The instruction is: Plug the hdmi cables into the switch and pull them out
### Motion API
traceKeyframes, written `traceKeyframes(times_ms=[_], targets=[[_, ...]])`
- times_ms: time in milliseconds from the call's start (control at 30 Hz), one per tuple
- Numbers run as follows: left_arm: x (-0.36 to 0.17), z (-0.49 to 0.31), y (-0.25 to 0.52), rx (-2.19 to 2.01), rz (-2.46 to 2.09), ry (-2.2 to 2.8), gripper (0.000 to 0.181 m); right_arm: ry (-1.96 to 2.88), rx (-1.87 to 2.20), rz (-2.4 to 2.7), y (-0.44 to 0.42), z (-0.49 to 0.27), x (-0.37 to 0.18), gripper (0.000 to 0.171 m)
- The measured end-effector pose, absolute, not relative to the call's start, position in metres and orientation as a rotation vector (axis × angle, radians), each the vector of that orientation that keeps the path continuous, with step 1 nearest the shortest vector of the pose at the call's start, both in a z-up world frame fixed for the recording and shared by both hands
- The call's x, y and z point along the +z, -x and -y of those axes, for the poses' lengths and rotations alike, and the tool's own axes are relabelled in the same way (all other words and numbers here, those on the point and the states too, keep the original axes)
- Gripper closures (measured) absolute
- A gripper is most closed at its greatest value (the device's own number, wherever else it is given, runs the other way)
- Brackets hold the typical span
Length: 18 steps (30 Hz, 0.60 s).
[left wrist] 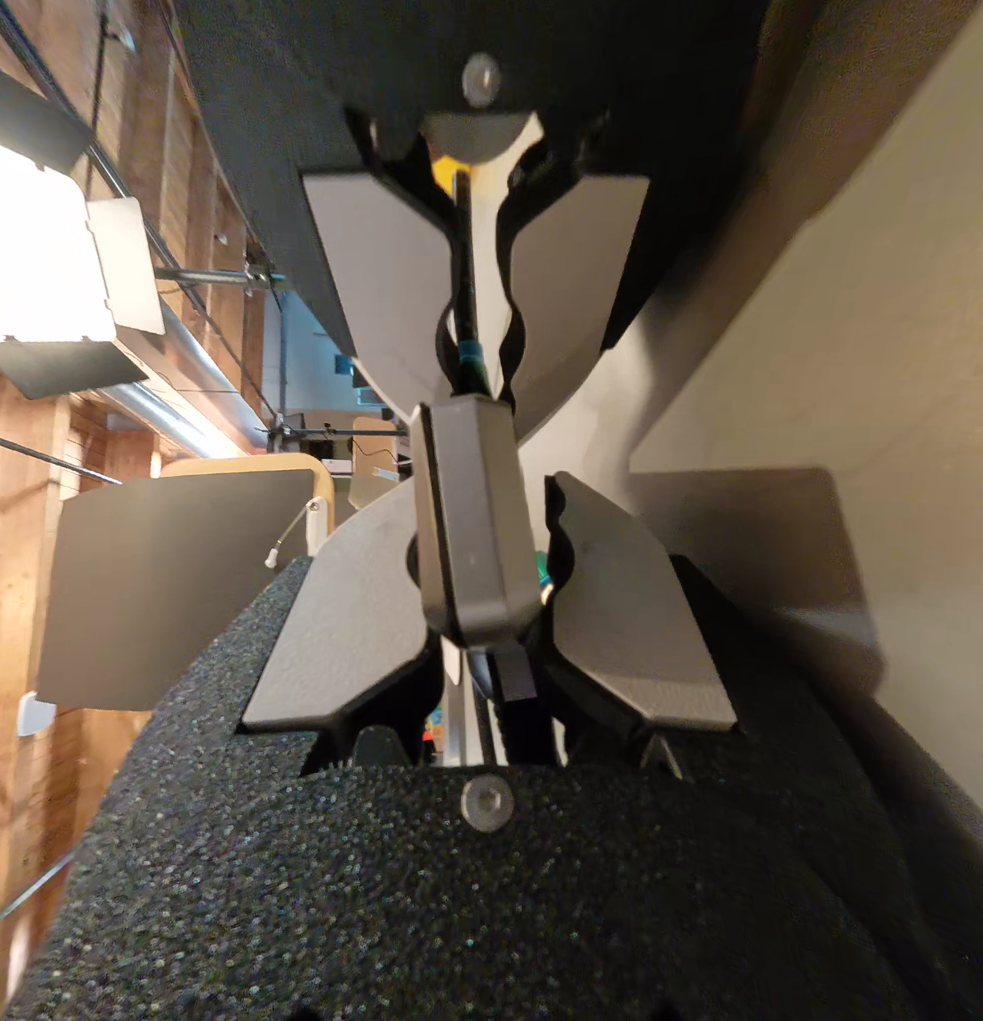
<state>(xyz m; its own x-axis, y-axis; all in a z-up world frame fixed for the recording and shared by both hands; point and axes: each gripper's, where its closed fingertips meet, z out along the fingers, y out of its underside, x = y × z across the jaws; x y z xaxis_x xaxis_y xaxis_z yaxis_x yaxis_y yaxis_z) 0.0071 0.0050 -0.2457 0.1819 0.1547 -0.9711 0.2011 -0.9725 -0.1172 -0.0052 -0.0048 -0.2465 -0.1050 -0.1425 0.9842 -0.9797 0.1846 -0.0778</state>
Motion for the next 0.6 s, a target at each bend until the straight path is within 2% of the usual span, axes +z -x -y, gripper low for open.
traceKeyframes(times_ms=[600], targets=[[-0.256, 0.011, -0.008, -1.844, -0.458, -2.36, 0.15, -1.207, 1.085, 1.493, 0.008, -0.003, -0.249, 0.16]])
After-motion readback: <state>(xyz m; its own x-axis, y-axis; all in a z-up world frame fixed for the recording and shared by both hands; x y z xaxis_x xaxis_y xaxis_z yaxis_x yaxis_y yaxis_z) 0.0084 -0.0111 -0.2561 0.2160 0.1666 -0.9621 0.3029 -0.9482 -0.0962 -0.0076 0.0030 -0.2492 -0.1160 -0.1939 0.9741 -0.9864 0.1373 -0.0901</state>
